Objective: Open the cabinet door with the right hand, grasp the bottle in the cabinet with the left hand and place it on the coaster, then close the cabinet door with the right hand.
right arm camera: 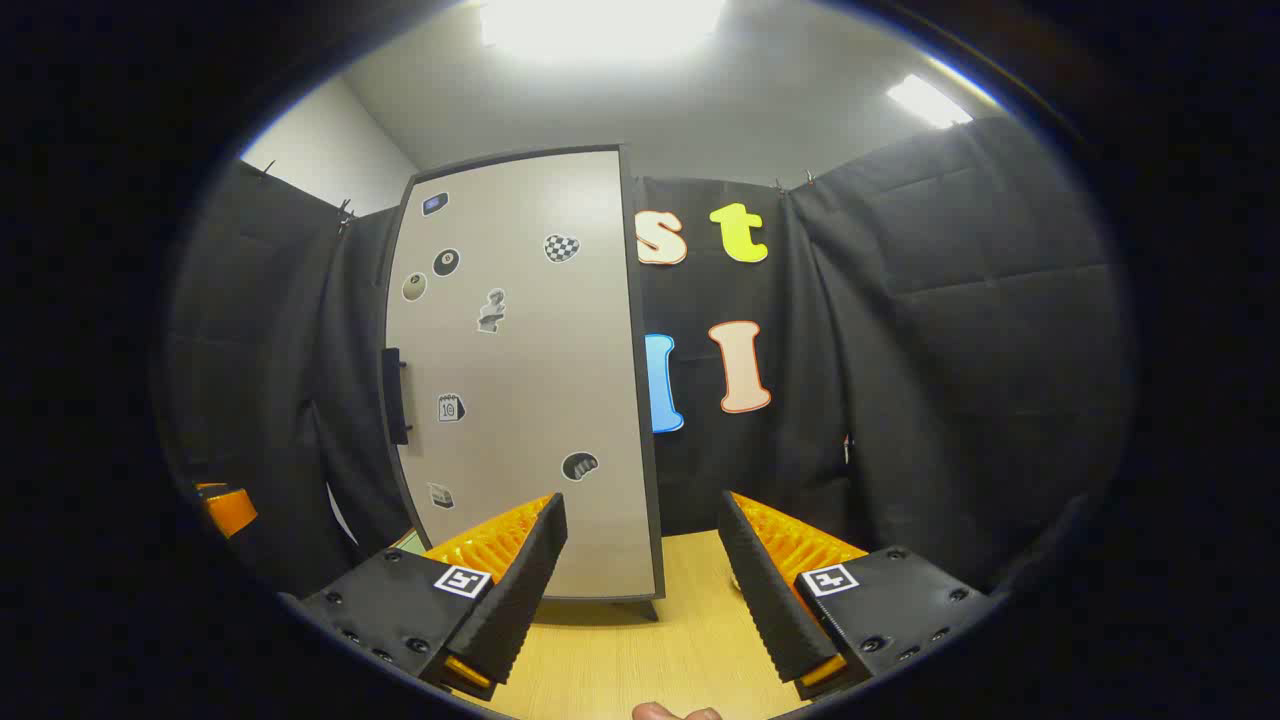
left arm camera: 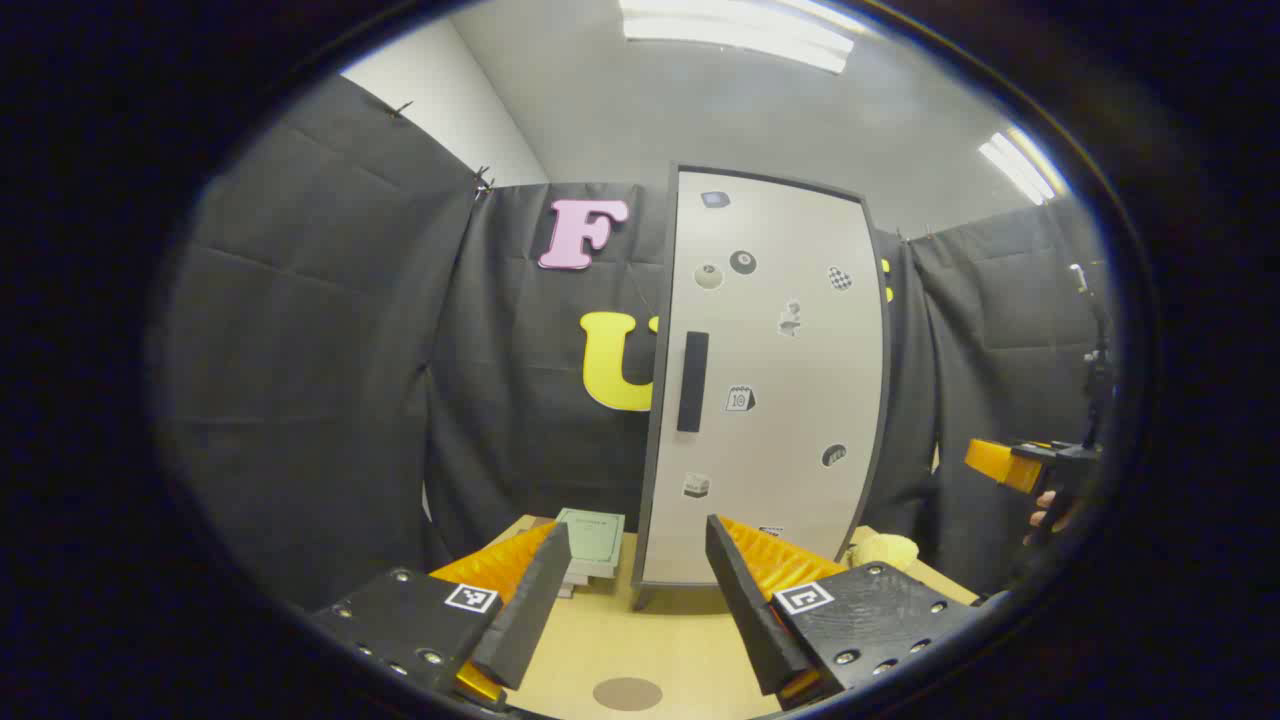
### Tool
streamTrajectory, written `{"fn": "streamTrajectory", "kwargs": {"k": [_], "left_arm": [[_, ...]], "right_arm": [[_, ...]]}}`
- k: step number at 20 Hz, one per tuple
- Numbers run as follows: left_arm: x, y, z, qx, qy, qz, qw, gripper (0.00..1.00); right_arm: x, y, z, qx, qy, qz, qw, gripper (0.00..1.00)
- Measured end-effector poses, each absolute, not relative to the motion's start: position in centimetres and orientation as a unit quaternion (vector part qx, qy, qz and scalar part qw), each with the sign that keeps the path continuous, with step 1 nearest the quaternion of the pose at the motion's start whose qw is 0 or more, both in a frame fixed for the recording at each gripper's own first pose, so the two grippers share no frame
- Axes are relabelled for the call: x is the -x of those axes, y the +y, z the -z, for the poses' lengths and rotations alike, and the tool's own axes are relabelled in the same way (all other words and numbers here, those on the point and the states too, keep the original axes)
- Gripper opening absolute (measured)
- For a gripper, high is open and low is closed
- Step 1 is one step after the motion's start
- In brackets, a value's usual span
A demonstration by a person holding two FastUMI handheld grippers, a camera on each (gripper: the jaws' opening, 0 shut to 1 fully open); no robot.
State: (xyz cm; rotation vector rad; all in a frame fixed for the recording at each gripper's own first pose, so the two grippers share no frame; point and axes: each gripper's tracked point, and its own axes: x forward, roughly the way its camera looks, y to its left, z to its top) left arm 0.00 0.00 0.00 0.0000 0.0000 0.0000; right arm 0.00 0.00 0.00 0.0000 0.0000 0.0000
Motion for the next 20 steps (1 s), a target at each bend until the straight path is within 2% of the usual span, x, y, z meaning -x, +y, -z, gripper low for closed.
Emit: {"fn": "streamTrajectory", "kwargs": {"k": [3, 4, 5, 6, 7, 8, 10, 11, 13, 14, 15, 16, 17, 18, 19, 20], "left_arm": [[-0.1, -0.3, -0.3, 0.006, 0.002, -0.011, 1.000, 0.84], [-0.1, -0.5, -0.6, 0.006, 0.000, -0.016, 1.000, 0.82], [-0.1, -0.7, -0.9, 0.005, -0.002, -0.022, 1.000, 0.82], [-0.1, -1.0, -1.1, 0.004, -0.003, -0.029, 1.000, 0.84], [-0.2, -1.3, -1.2, 0.003, -0.002, -0.036, 0.999, 0.82], [-0.2, -1.7, -1.4, 0.003, 0.000, -0.043, 0.999, 0.82], [-0.3, -2.8, -1.8, 0.007, 0.007, -0.052, 0.999, 0.82], [-0.4, -3.5, -2.2, 0.009, 0.005, -0.053, 0.999, 0.84], [-0.4, -4.1, -2.8, 0.005, -0.001, -0.064, 0.998, 0.83], [-0.4, -4.1, -2.9, 0.000, 0.001, -0.075, 0.997, 0.82], [-0.5, -4.3, -3.0, -0.004, 0.001, -0.085, 0.996, 0.82], [-0.6, -4.5, -3.1, -0.004, 0.001, -0.094, 0.996, 0.82], [-0.6, -4.7, -3.1, -0.003, 0.002, -0.101, 0.995, 0.84], [-0.7, -4.8, -3.2, -0.002, 0.003, -0.108, 0.994, 0.82], [-0.8, -4.7, -3.2, 0.002, 0.005, -0.114, 0.994, 0.87], [-0.9, -4.8, -3.5, 0.008, 0.000, -0.111, 0.994, 0.84]], "right_arm": [[-0.8, 0.4, -0.6, -0.006, -0.003, -0.012, 1.000, 0.93], [-1.1, 0.6, -0.8, -0.006, -0.004, -0.018, 1.000, 0.97], [-1.4, 0.7, -0.8, -0.004, -0.003, -0.024, 1.000, 0.93], [-1.8, 0.7, -0.8, 0.001, 0.000, -0.030, 1.000, 0.93], [-2.1, 0.7, -0.9, 0.006, 0.002, -0.038, 0.999, 0.97], [-2.5, 0.4, -1.1, 0.009, 0.003, -0.043, 0.999, 0.93], [-3.2, -0.1, -1.5, 0.008, 0.004, -0.053, 0.999, 0.97], [-3.6, -0.2, -1.9, 0.003, 0.000, -0.060, 0.998, 0.97], [-4.6, -0.5, -2.2, -0.005, -0.009, -0.072, 0.997, 0.97], [-5.1, -0.5, -2.1, -0.008, -0.007, -0.081, 0.997, 0.93], [-5.6, -0.3, -1.9, -0.012, -0.003, -0.093, 0.996, 0.97], [-6.0, -0.2, -1.8, -0.012, 0.002, -0.104, 0.995, 0.93], [-6.3, -0.3, -1.5, -0.010, 0.006, -0.114, 0.993, 0.93], [-6.6, -0.3, -1.5, -0.007, 0.005, -0.123, 0.992, 0.93], [-6.8, -0.4, -1.3, -0.005, 0.008, -0.127, 0.992, 0.97], [-7.0, -0.3, -1.0, -0.002, 0.014, -0.132, 0.991, 0.92]]}}
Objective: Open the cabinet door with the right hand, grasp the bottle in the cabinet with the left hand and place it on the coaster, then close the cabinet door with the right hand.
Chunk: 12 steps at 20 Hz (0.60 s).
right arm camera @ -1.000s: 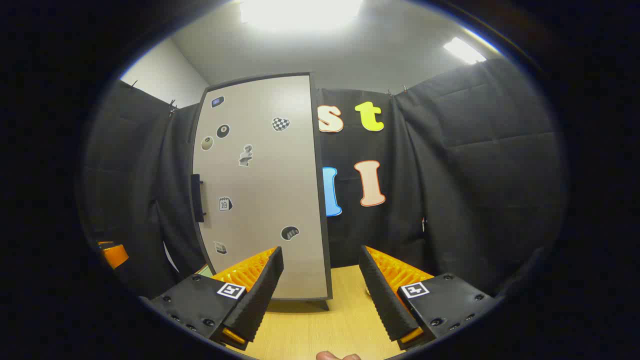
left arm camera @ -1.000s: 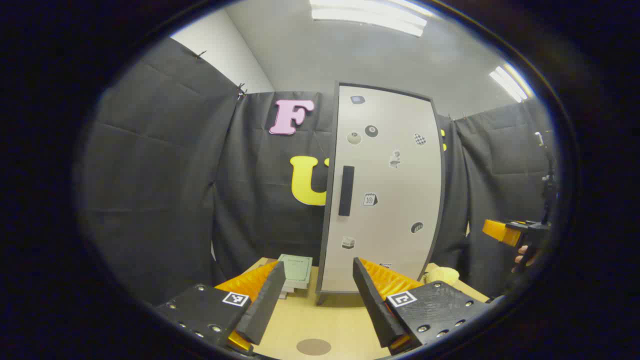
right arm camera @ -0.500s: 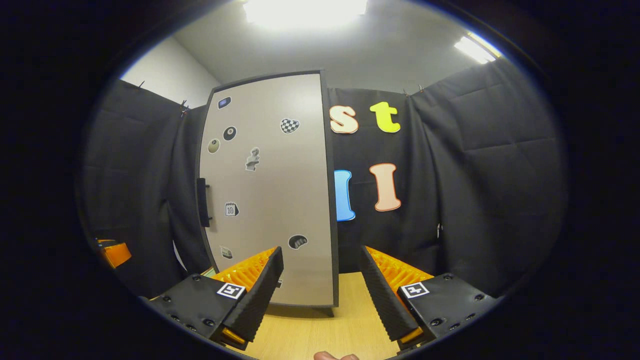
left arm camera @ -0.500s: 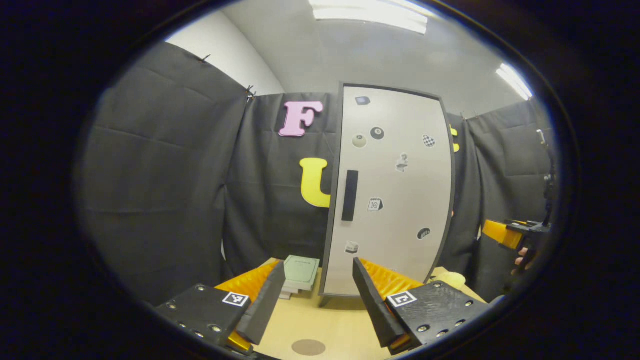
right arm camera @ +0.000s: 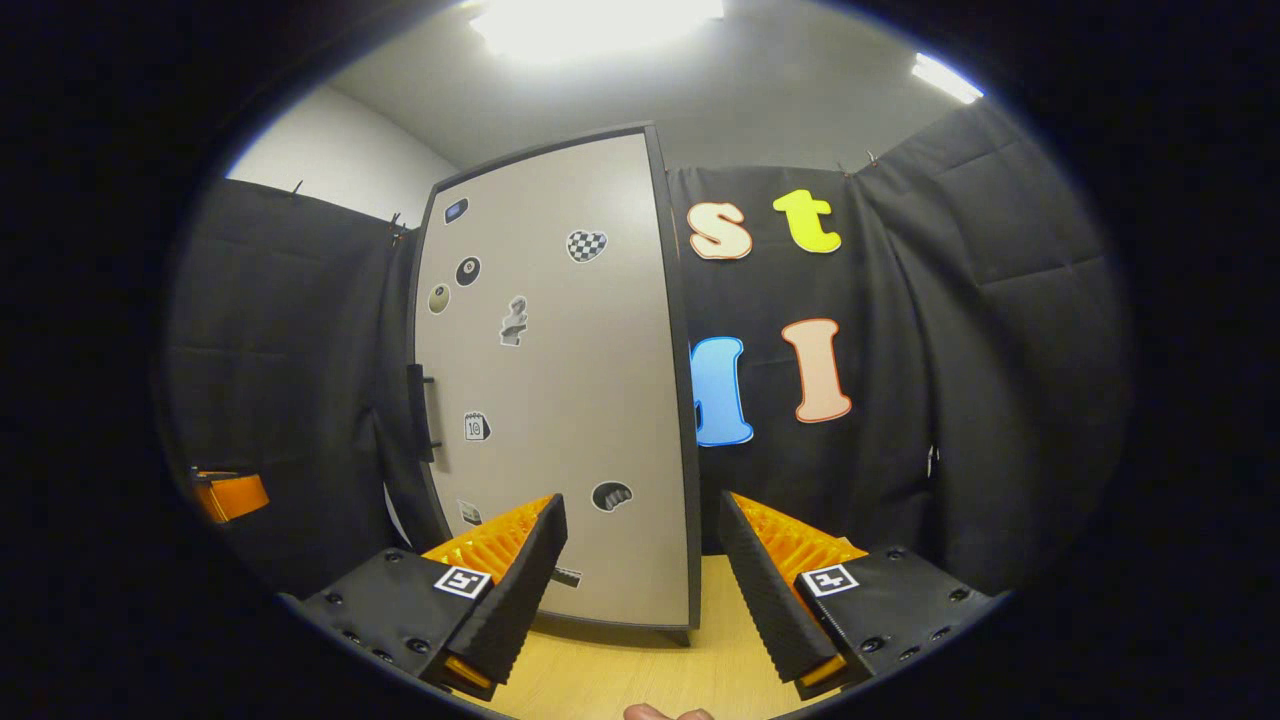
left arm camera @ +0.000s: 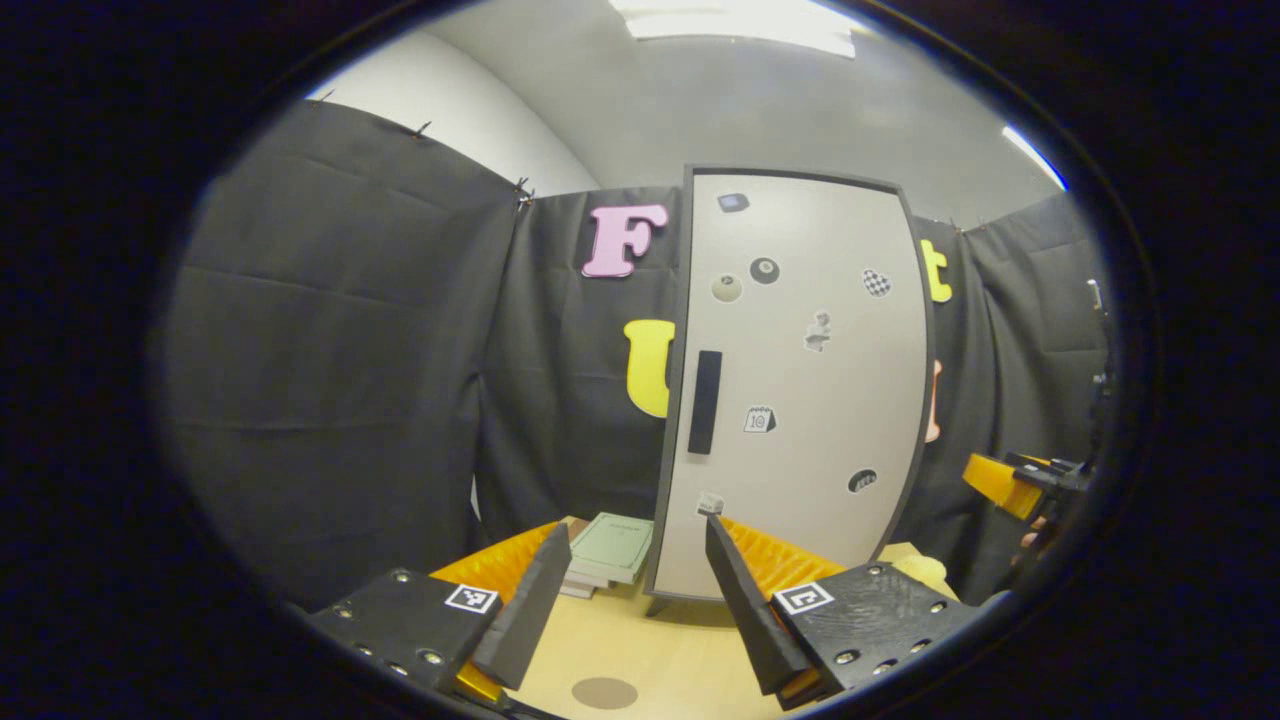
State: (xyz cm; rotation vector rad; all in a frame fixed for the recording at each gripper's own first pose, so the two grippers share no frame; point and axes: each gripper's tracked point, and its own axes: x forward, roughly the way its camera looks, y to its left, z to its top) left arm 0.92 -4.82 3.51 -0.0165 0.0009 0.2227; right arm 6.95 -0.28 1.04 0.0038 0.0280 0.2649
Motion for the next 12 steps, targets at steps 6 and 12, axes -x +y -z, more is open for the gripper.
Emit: {"fn": "streamTrajectory", "kwargs": {"k": [6, 12], "left_arm": [[-2.0, -1.7, -3.0, 0.038, -0.009, -0.110, 0.993, 0.82], [-1.2, 3.9, -1.9, 0.025, 0.001, -0.097, 0.995, 0.84]], "right_arm": [[-6.8, 0.9, -3.4, 0.002, -0.015, -0.113, 0.993, 0.97], [-7.5, 5.9, -6.9, -0.007, -0.038, -0.101, 0.994, 0.98]]}}
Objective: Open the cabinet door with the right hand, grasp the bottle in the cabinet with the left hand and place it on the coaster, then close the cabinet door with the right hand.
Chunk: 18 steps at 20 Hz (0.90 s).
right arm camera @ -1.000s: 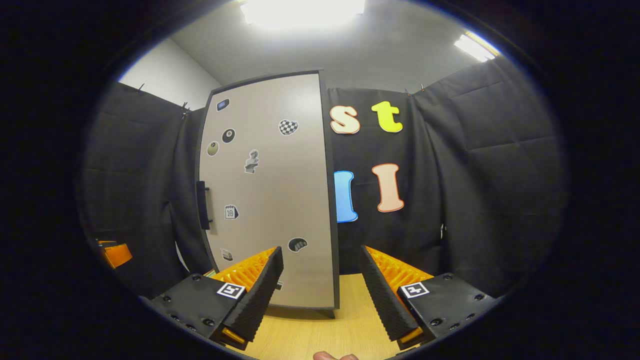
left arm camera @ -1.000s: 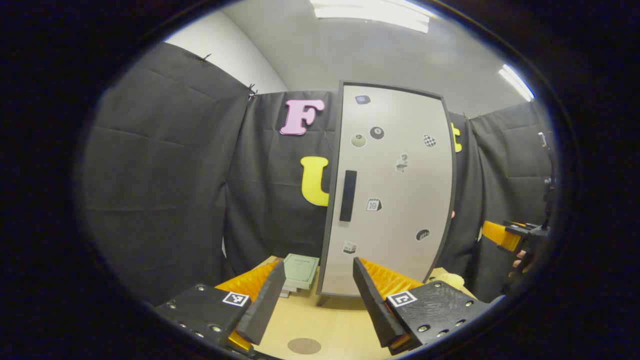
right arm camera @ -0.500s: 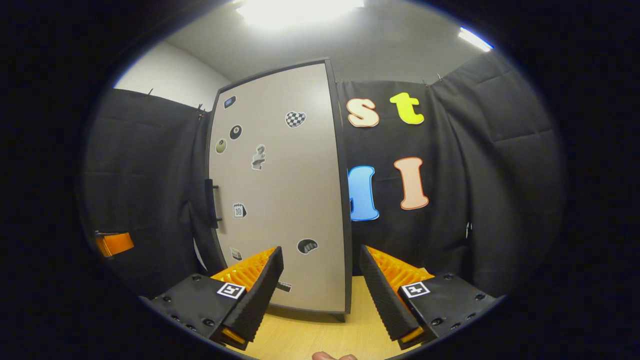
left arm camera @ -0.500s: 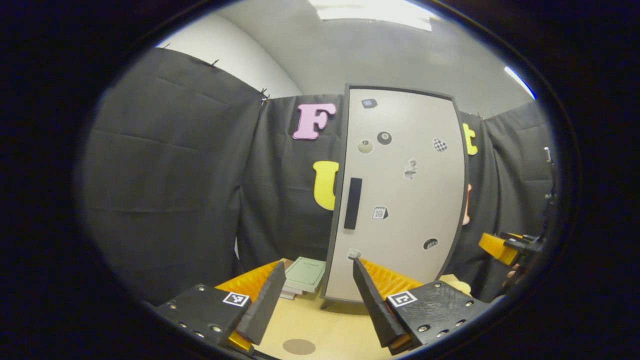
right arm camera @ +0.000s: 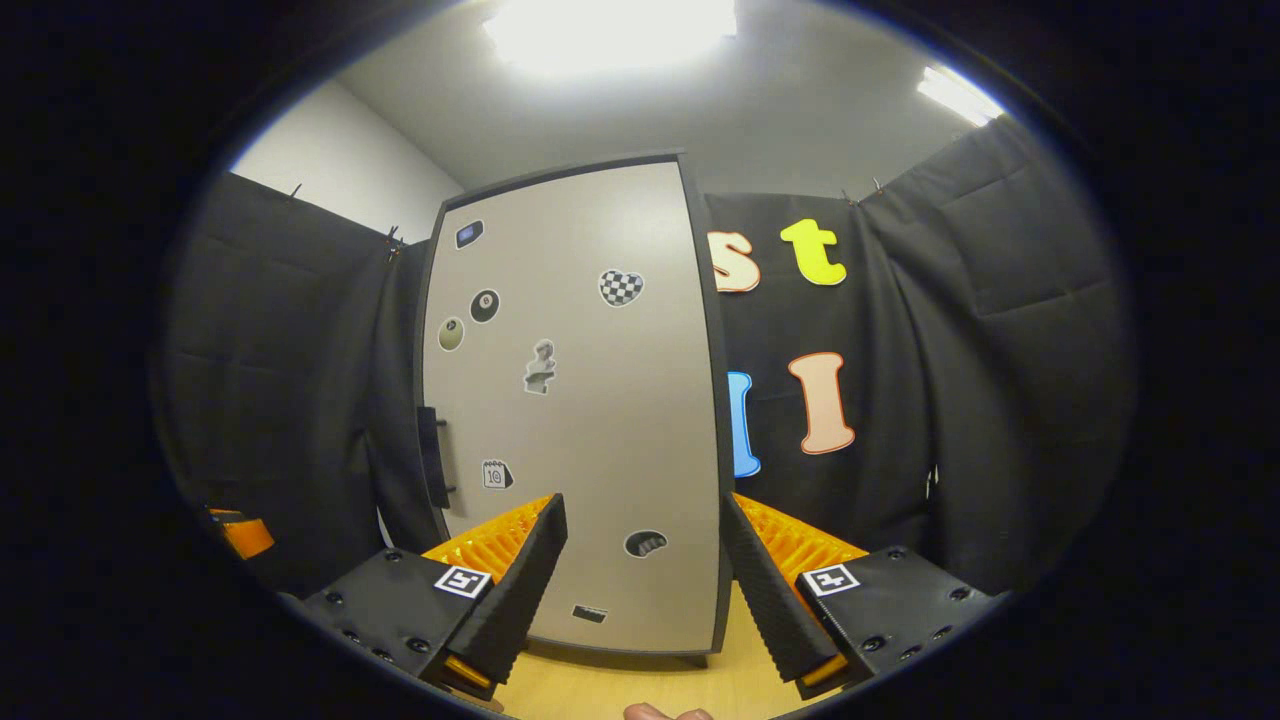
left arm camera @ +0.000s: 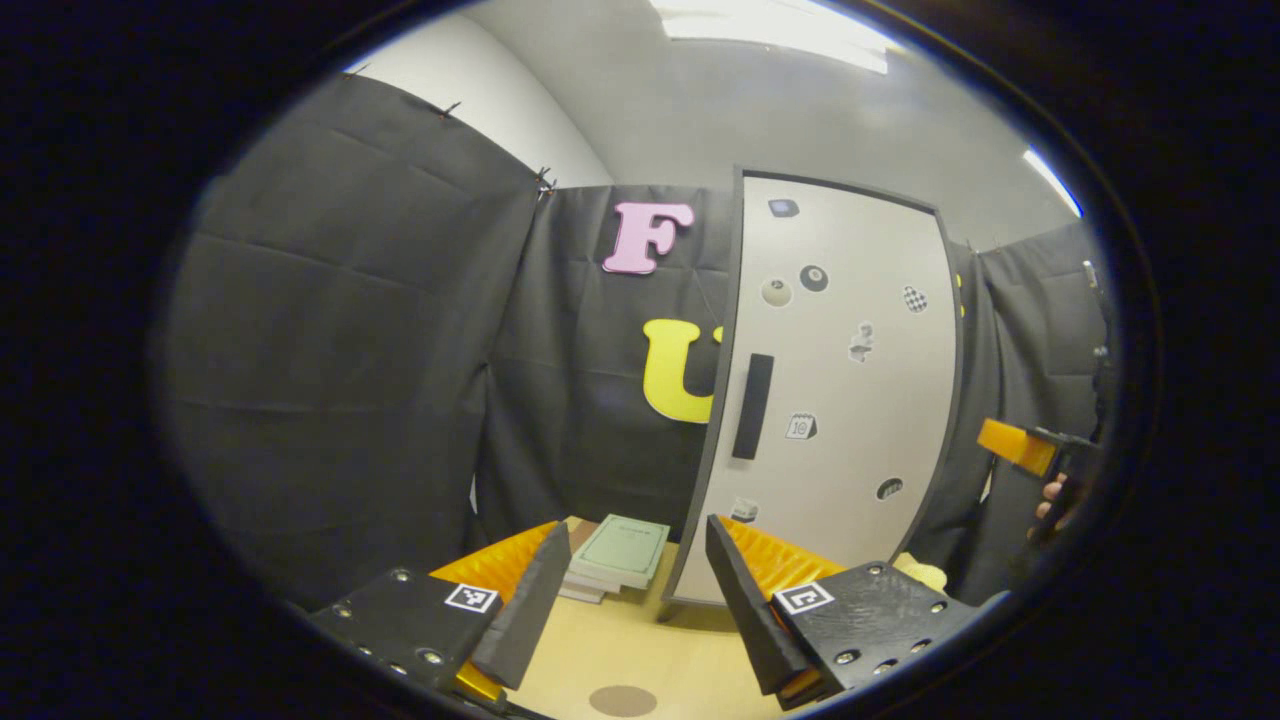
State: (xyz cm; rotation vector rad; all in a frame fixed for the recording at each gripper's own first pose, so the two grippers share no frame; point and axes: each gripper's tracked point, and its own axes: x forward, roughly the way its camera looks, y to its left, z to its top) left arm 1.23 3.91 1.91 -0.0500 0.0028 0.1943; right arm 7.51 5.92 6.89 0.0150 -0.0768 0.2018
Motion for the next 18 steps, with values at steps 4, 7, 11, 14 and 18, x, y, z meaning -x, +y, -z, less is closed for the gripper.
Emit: {"fn": "streamTrajectory", "kwargs": {"k": [4, 7, 11, 14, 18], "left_arm": [[-0.9, 6.8, -0.6, 0.013, 0.011, -0.088, 0.996, 0.82], [-0.3, 8.5, 0.2, 0.013, 0.012, -0.080, 0.997, 0.84], [0.5, 10.9, 1.3, 0.017, 0.018, -0.082, 0.996, 0.82], [1.0, 12.8, 1.7, 0.025, 0.017, -0.086, 0.996, 0.84], [1.6, 15.4, 2.0, -0.008, 0.015, -0.104, 0.994, 0.82]], "right_arm": [[-8.0, 9.4, -9.9, -0.023, -0.063, -0.093, 0.993, 0.97], [-8.5, 12.6, -10.9, -0.034, -0.059, -0.101, 0.993, 0.97], [-9.6, 16.6, -13.1, -0.039, -0.076, -0.106, 0.991, 0.98], [-10.6, 19.8, -14.6, -0.027, -0.087, -0.116, 0.989, 0.98], [-11.6, 23.6, -15.9, -0.004, -0.093, -0.125, 0.988, 0.98]]}}
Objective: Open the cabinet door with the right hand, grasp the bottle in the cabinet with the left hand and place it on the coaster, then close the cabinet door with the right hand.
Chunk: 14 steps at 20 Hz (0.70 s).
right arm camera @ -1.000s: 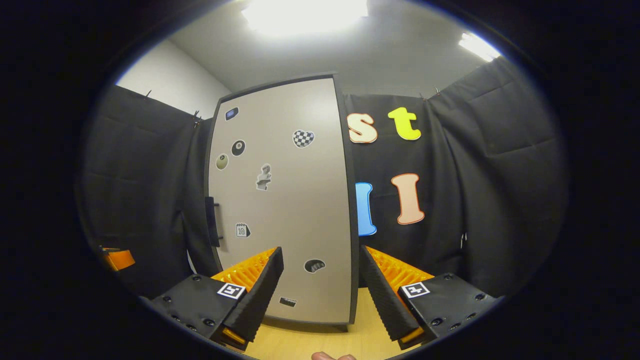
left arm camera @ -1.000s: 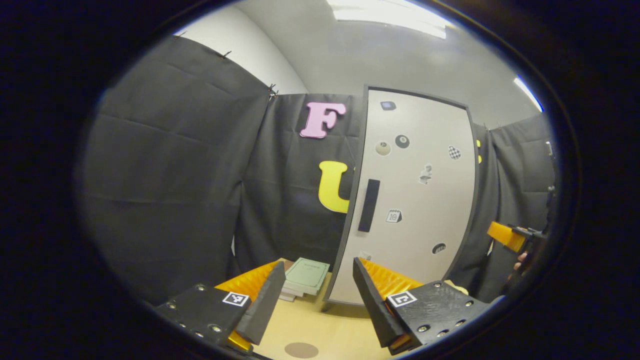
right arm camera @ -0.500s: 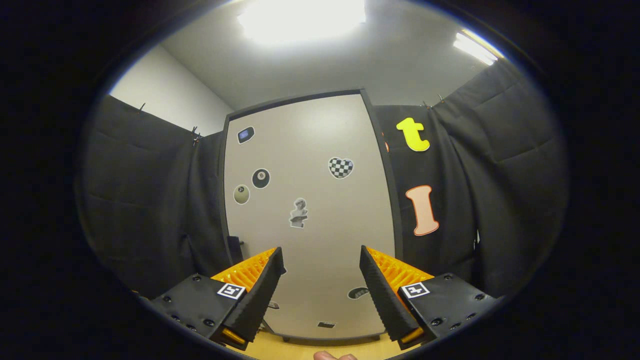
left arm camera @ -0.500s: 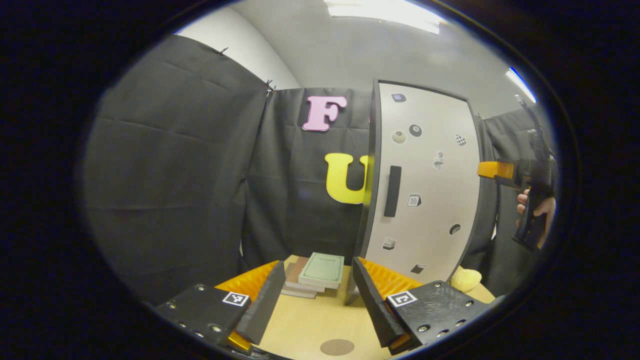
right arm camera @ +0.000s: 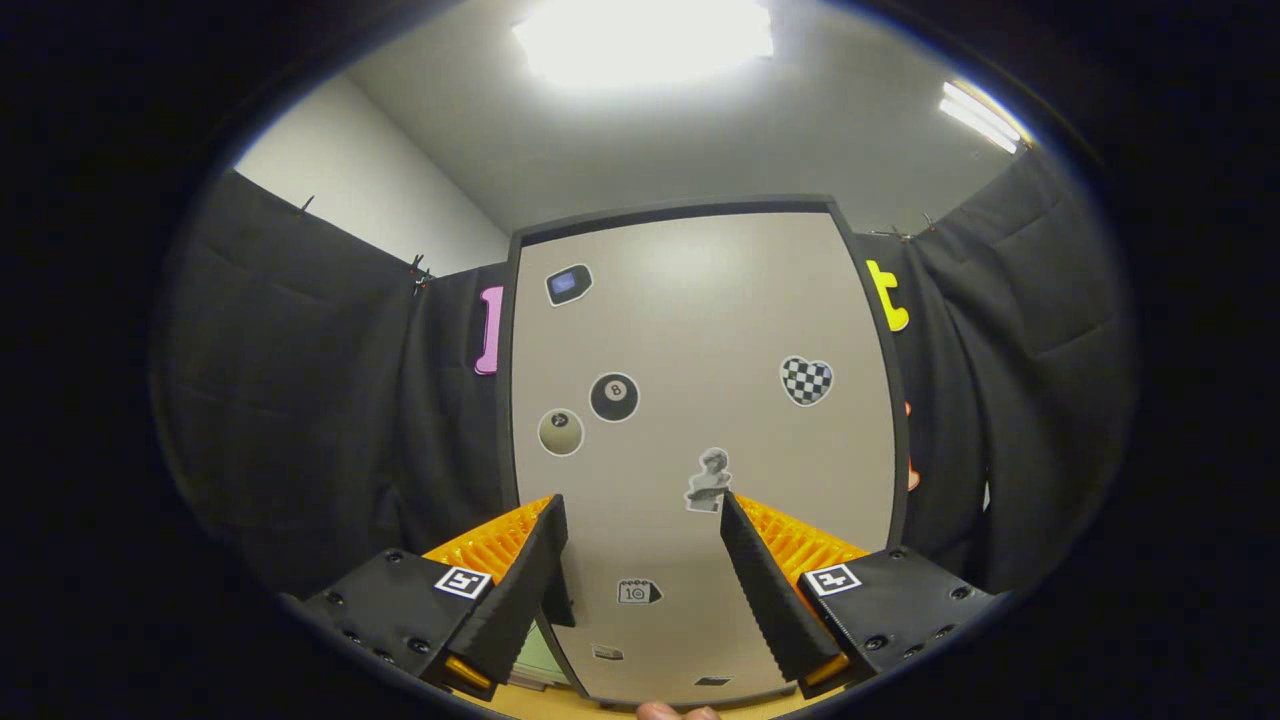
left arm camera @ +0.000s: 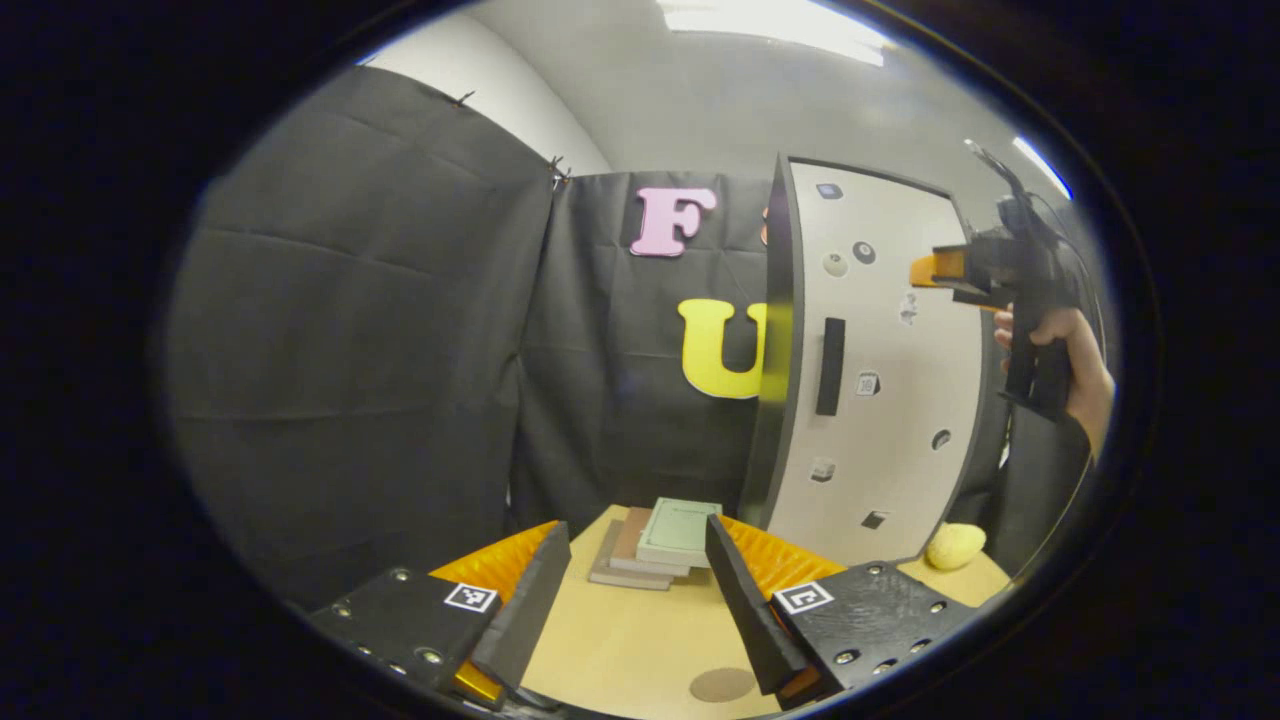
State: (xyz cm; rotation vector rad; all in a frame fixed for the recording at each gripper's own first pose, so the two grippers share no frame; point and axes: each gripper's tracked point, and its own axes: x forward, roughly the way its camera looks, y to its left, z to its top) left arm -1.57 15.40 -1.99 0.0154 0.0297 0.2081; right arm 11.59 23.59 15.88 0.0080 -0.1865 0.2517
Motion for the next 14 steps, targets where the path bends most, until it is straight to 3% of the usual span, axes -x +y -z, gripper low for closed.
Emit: {"fn": "streamTrajectory", "kwargs": {"k": [4, 14], "left_arm": [[1.8, 17.2, 2.1, 0.031, 0.005, -0.106, 0.994, 0.85], [2.9, 24.2, 4.4, 0.039, 0.021, -0.154, 0.987, 0.85]], "right_arm": [[-12.6, 27.8, -15.4, 0.010, -0.084, -0.143, 0.986, 0.98], [-18.1, 32.9, -8.6, 0.015, 0.028, -0.129, 0.991, 0.98]]}}
